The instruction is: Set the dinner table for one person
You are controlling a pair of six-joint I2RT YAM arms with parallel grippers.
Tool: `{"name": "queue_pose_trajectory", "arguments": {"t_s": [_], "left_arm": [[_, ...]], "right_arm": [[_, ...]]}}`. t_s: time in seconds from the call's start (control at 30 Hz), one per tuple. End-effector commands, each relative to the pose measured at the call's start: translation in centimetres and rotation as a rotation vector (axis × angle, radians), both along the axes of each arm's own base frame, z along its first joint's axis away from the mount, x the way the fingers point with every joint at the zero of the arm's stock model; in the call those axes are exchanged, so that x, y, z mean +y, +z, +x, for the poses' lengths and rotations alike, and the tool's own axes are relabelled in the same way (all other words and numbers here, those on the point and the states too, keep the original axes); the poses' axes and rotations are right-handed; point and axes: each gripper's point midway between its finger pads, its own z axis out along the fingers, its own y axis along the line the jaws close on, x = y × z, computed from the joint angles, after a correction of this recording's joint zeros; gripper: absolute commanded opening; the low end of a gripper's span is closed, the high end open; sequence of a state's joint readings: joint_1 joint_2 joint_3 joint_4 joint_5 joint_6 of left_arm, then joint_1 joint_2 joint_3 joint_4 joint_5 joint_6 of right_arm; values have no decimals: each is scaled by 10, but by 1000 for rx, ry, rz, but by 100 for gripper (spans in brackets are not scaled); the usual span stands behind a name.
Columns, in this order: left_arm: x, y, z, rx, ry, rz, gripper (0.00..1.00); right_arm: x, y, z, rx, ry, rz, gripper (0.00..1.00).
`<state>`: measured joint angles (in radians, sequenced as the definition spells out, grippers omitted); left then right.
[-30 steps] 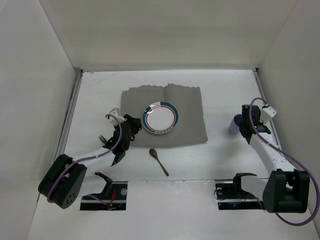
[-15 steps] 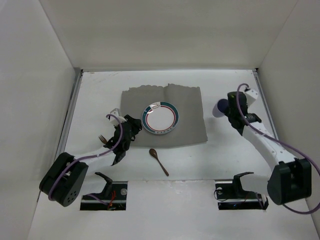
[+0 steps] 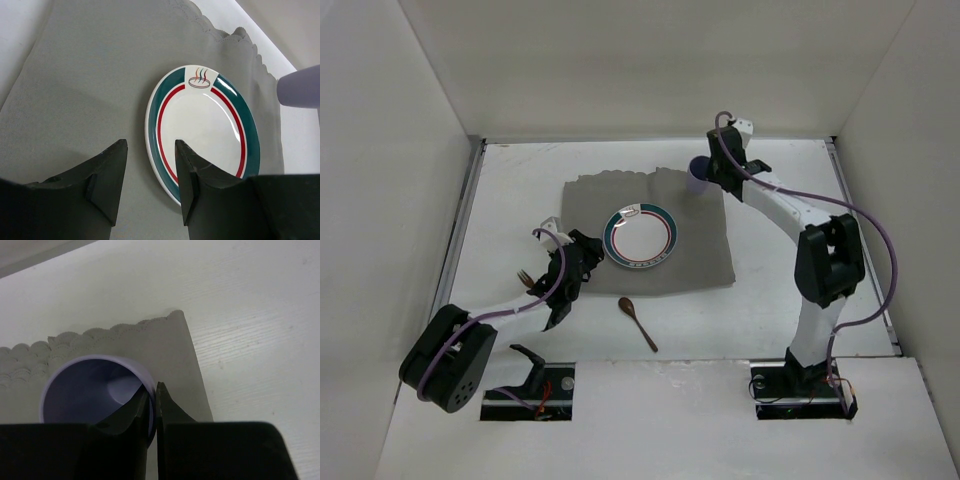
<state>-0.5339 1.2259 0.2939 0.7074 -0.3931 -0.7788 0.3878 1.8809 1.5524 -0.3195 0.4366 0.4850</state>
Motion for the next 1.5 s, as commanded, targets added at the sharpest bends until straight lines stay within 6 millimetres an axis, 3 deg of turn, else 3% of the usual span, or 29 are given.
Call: {"name": "queue_pose_trajectory", "arguments": {"t_s": [0.0,0.3,0.5,0.7,0.87,1.17,1.3,1.4,1.47], "left_arm": [[1,17,11,-54,17,-13,41],[2,13,11,-42,19,-13,41],[1,14,11,-43,20,-17,41],[2,16,11,-50,21,-13,41],[0,18,10,-55,15,-12,41],[0,18,11,-56,16,-11,41],[-2,19,10,-58,9,-13,41],[-1,18,11,-56,15,-10,41],[0,18,10,-54,13,-17,41]], "right_arm": [[5,14,10,-2,36,-50,9],[4,-18,9,115,32,-109,11],[7,-32,8,141,35,-113,27],[8,-4,3,68,32,-84,42],[7,28,-6,6,42,-60,46],[2,66,-20,-75,49,-30,48],[-1,70,-30,-81,55,-20,48],[5,77,-42,-100,78,-12,47],[23,82,-62,-113,145,7,41]]}}
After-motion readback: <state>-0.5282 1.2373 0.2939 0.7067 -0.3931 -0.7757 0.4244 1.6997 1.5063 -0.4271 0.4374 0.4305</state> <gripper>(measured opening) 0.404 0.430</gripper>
